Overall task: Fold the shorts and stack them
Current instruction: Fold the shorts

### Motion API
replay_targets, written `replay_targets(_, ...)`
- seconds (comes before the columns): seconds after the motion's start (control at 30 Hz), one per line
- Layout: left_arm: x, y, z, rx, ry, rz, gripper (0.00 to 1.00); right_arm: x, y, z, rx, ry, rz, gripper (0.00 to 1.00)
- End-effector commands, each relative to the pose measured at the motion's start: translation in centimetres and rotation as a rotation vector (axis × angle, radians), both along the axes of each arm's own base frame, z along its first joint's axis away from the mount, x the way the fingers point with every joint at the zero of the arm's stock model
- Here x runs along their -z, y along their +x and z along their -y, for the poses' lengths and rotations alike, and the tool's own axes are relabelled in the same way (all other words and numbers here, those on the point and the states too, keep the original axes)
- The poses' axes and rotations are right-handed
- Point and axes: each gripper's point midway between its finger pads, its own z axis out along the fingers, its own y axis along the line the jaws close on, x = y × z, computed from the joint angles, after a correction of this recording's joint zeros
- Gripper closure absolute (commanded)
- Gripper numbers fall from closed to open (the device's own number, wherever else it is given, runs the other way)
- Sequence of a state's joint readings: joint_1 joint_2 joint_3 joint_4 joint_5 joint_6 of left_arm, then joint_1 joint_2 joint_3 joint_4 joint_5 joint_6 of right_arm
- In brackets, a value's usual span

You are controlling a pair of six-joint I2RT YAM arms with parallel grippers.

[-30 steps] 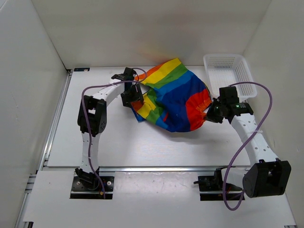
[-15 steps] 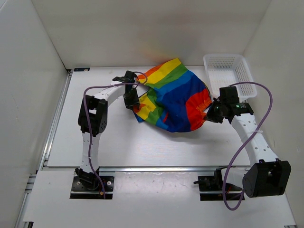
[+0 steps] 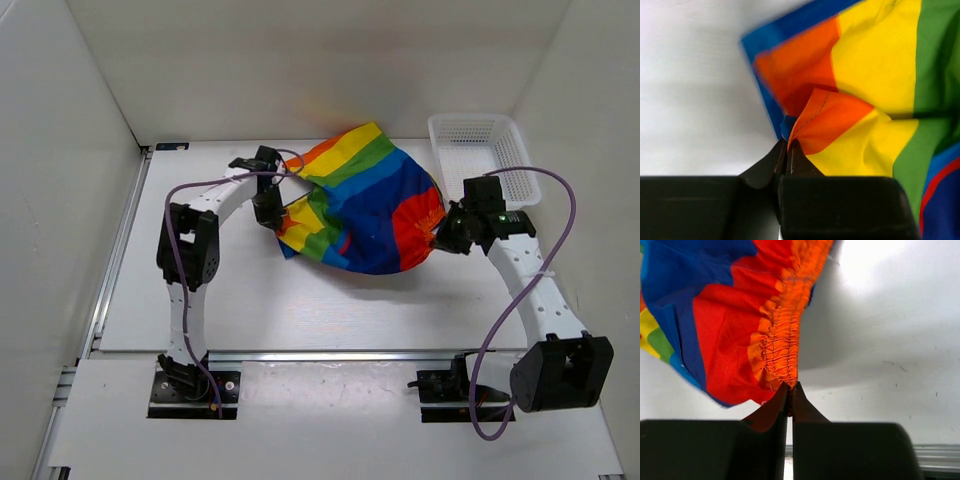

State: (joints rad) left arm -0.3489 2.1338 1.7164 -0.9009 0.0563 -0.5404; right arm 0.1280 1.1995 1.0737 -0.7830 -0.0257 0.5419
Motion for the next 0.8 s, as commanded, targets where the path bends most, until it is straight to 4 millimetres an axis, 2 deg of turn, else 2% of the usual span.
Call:
replay_targets(0.0,-8.2,2.0,-3.2,-0.041,-0.006,0.139,0.9,-3.3,2.6,0.0,-0.018,-0.012,0.091,1.0)
replay_targets(0.03,-9.4,2.7,-3.9,-0.06,0.001,0.163,0.9,-4.9,4.7,0.0,-0.026,-0.009,0.13,1.0)
replay_targets(0.07,-12.7,4.8,-4.8,-0.092,-0.018,0.239,0.9,-6.0,6.0,-0.3,-0.039,-0.006,0.151,1.0)
replay_targets(0.1,-14.2,5.3,-5.2,-0.101,-0.032,0.255,0.9,-5.5,8.1,-0.5,-0.052,-0.017,0.129,1.0)
replay_targets(0.13,-16.2,6.6,-5.2,-0.107,-0.064,0.311,0.9,-10.2,11.2,-0.2,-0.044,-0.024,0.25,1.0)
replay_targets(0.17,-21.0,8.8,-5.8,-0.124,-0.108,0.433,0.9,-12.3,12.9,-0.3,-0.054,-0.031,0.296,1.0)
replay_targets(0.2,-23.5,9.5,-5.8,-0.119,-0.146,0.49,0.9,-12.5,15.5,-0.1,-0.045,-0.032,0.298,1.0)
replay_targets(0.23,-25.8,9.8,-6.2,-0.135,-0.179,0.533,0.9,-15.0,17.2,0.3,-0.027,-0.036,0.363,1.0)
replay_targets(0.27,-28.3,10.3,-6.6,-0.147,-0.216,0.597,0.9,-21.4,18.2,0.2,-0.022,-0.026,0.508,1.0)
replay_targets(0.3,-32.3,10.2,-7.5,-0.165,-0.289,0.684,0.9,-22.9,19.3,-0.4,-0.042,-0.006,0.549,1.0)
replay_targets(0.33,-34.1,9.9,-8.1,-0.169,-0.322,0.724,0.9,-25.1,19.5,-0.1,-0.042,0.005,0.605,1.0)
replay_targets(0.37,-36.4,10.0,-8.6,-0.17,-0.35,0.801,0.9,-28.4,19.0,-0.1,-0.041,0.009,0.686,1.0)
replay_targets(0.4,-39.9,8.0,-10.1,-0.185,-0.351,0.887,0.9,-28.8,18.5,-0.5,-0.065,0.027,0.696,1.0)
replay_targets(0.43,-38.9,7.5,-10.2,-0.189,-0.347,0.859,0.9,-29.6,17.8,-0.7,-0.077,0.037,0.712,1.0)
replay_targets(0.5,-39.3,5.9,-11.3,-0.204,-0.311,0.87,0.9,-27.5,16.4,-0.8,-0.094,0.034,0.664,1.0)
replay_targets(0.53,-38.2,4.6,-11.6,-0.197,-0.279,0.842,0.9,-26.1,15.7,-1.2,-0.103,0.037,0.633,1.0)
replay_targets(0.57,-37.1,3.8,-11.7,-0.193,-0.268,0.813,0.9,-26.1,13.7,-1.2,-0.114,0.045,0.637,1.0)
replay_targets(0.6,-35.6,3.0,-11.9,-0.197,-0.246,0.775,0.9,-20.4,13.4,-1.4,-0.123,0.051,0.522,1.0)
replay_targets(0.63,-31.3,1.3,-12.5,-0.22,-0.202,0.674,0.9,-18.1,12.5,-1.3,-0.122,0.05,0.479,1.0)
replay_targets(0.67,-28.9,0.2,-12.4,-0.224,-0.183,0.618,0.9,-17.1,10.8,-1.2,-0.122,0.05,0.468,1.0)
replay_targets(0.7,-26.3,-0.8,-12.7,-0.238,-0.161,0.566,0.9,-11.3,9.3,-1.1,-0.114,0.053,0.336,1.0)
replay_targets(0.73,-21.0,-3.7,-12.0,-0.244,-0.145,0.438,0.9,-9.2,8.0,-1.9,-0.143,0.076,0.287,1.0)
replay_targets(0.77,-18.7,-4.7,-11.9,-0.255,-0.136,0.408,0.9,-7.4,6.5,-2.0,-0.152,0.087,0.248,1.0)
